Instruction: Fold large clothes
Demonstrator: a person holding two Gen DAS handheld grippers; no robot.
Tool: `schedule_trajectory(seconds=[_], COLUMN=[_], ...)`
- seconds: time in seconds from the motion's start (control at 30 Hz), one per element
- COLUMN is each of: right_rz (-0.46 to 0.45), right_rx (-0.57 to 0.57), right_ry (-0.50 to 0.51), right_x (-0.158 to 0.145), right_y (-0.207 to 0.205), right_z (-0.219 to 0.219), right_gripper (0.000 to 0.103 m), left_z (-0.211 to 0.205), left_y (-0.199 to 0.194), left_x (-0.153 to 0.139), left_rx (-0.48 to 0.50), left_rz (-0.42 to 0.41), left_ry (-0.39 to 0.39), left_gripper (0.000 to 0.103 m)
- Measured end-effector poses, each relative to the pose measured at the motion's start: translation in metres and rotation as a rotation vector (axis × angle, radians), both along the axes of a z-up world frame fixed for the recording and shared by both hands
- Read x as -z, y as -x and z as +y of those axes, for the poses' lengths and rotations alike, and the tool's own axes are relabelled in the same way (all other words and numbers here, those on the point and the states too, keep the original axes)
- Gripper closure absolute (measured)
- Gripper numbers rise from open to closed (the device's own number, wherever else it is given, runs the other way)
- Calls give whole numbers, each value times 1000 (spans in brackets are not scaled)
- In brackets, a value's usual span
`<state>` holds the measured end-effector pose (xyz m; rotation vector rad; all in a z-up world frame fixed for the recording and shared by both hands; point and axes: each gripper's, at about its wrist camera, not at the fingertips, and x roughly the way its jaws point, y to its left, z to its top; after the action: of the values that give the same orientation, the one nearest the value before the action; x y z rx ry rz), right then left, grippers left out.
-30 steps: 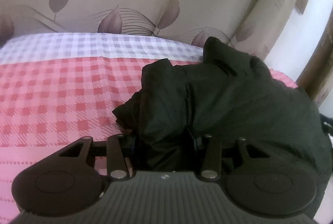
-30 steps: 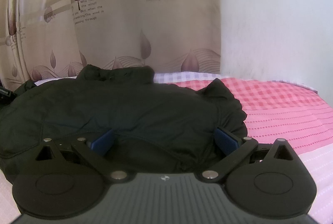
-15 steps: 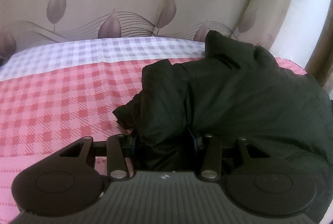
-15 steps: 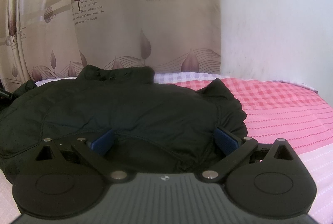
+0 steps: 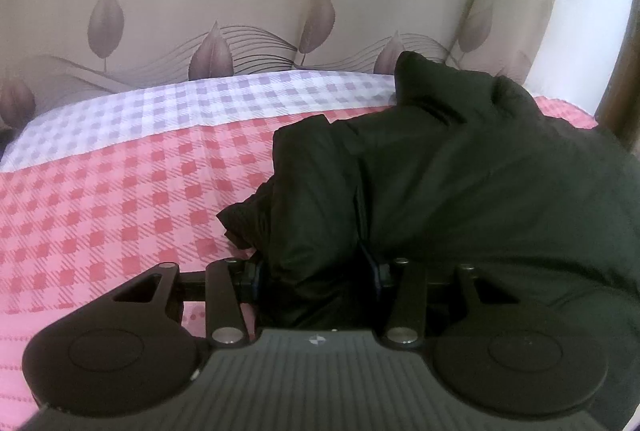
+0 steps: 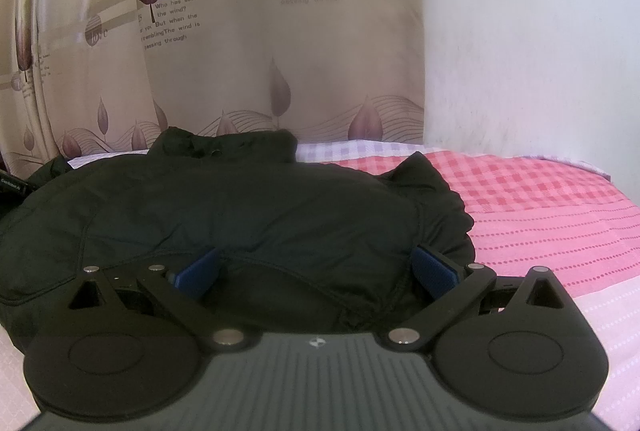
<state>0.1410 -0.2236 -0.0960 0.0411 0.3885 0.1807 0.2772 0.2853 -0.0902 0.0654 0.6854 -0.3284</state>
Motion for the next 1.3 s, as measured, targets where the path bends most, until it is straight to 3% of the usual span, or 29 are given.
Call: schedule_trajectory(seconds=[0.73, 0.97, 1.0, 1.13, 1.3], right_rz=[-2, -2, -2, -1, 2], right_rx=[3, 5, 5, 6, 6], right_ry=[-4, -5, -5, -4, -5], right_x=[-1, -1, -1, -1, 1], right_y=[1, 2, 2, 2, 2], right_z=[1, 1, 1, 1, 1], right_gripper=[0, 0, 0, 0, 0], left_z=[2, 6, 8, 38, 54], left_y=[2, 2, 2, -5, -10], left_x=[1, 3, 3, 12, 16], left_rx=[11, 18, 16, 16, 31], left_rz=[-21, -26, -22, 31, 60], left_ry=[-12, 29, 47, 263, 377], left_gripper=[50, 50, 50, 53, 58])
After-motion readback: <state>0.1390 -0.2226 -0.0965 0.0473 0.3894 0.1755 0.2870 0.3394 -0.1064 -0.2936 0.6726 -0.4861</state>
